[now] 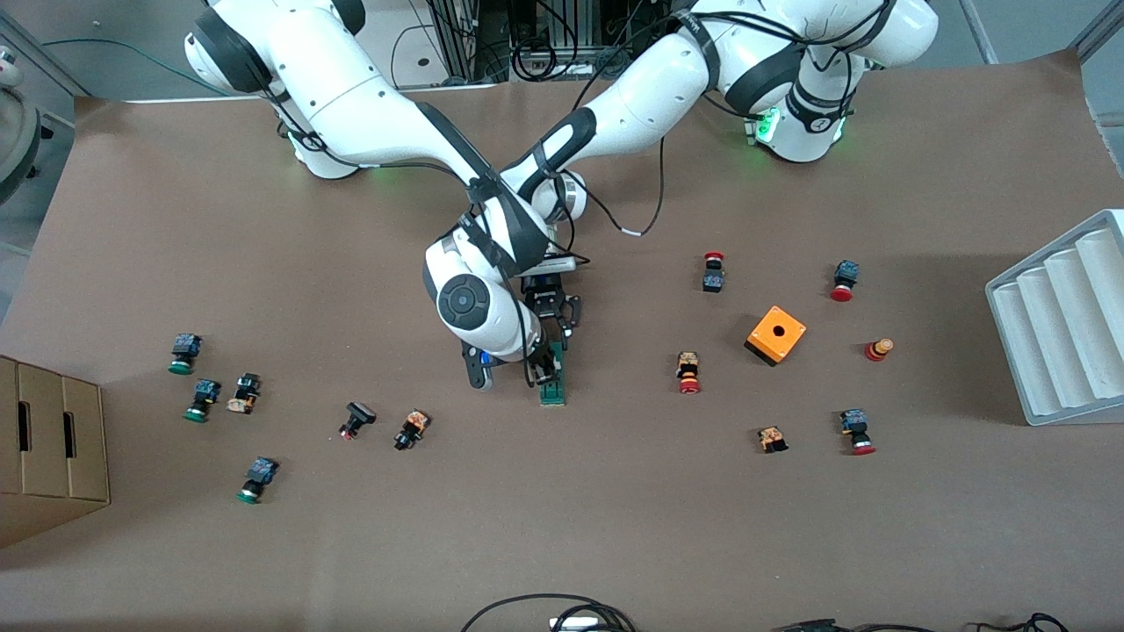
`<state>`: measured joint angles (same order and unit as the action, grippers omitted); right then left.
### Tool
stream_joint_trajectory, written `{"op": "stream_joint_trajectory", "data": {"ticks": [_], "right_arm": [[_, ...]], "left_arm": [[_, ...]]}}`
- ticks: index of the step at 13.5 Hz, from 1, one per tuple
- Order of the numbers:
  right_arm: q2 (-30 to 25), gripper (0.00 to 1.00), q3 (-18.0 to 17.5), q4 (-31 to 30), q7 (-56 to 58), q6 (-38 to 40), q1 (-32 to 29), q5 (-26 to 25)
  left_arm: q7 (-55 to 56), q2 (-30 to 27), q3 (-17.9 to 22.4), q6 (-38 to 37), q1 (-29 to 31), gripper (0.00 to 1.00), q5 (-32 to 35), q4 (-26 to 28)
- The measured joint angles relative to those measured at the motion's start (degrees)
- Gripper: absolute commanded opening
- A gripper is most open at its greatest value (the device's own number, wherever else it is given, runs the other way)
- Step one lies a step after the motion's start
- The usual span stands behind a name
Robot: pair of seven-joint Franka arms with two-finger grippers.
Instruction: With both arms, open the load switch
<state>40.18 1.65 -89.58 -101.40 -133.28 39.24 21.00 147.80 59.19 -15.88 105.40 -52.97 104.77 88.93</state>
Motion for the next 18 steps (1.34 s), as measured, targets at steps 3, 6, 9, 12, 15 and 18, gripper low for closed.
{"op": "stream_joint_trajectory", "data": {"ticks": [3, 6, 9, 12, 15, 18], "right_arm": [[-0.5, 0.15, 0.0, 0.0, 0.4, -0.1, 0.0, 0.0], [-0.9, 0.16, 0.1, 0.0, 0.4, -0.2, -0.1, 0.0], [-1.0, 0.15, 0.1, 0.0, 0.4, -0.2, -0.1, 0.0], [-1.0, 0.14, 0.1, -0.2, 0.4, -0.2, -0.1, 0.0], [-1.0, 0.08, 0.1, -0.6, 0.4, -0.3, -0.1, 0.0], [-1.0, 0.05, 0.0, -0.6, 0.4, -0.3, 0.0, 0.0]], "left_arm": [[0.0, 0.0, 0.0, 0.0, 0.0, 0.55, 0.0, 0.0], [0.0, 0.0, 0.0, 0.0, 0.0, 0.55, 0.0, 0.0], [-0.1, 0.0, 0.0, 0.0, 0.0, 0.55, 0.0, 0.0], [-0.1, 0.0, 0.0, 0.0, 0.0, 0.55, 0.0, 0.0], [-0.1, 0.0, 0.0, 0.0, 0.0, 0.55, 0.0, 0.0], [-0.1, 0.0, 0.0, 0.0, 0.0, 0.55, 0.0, 0.0]]}}
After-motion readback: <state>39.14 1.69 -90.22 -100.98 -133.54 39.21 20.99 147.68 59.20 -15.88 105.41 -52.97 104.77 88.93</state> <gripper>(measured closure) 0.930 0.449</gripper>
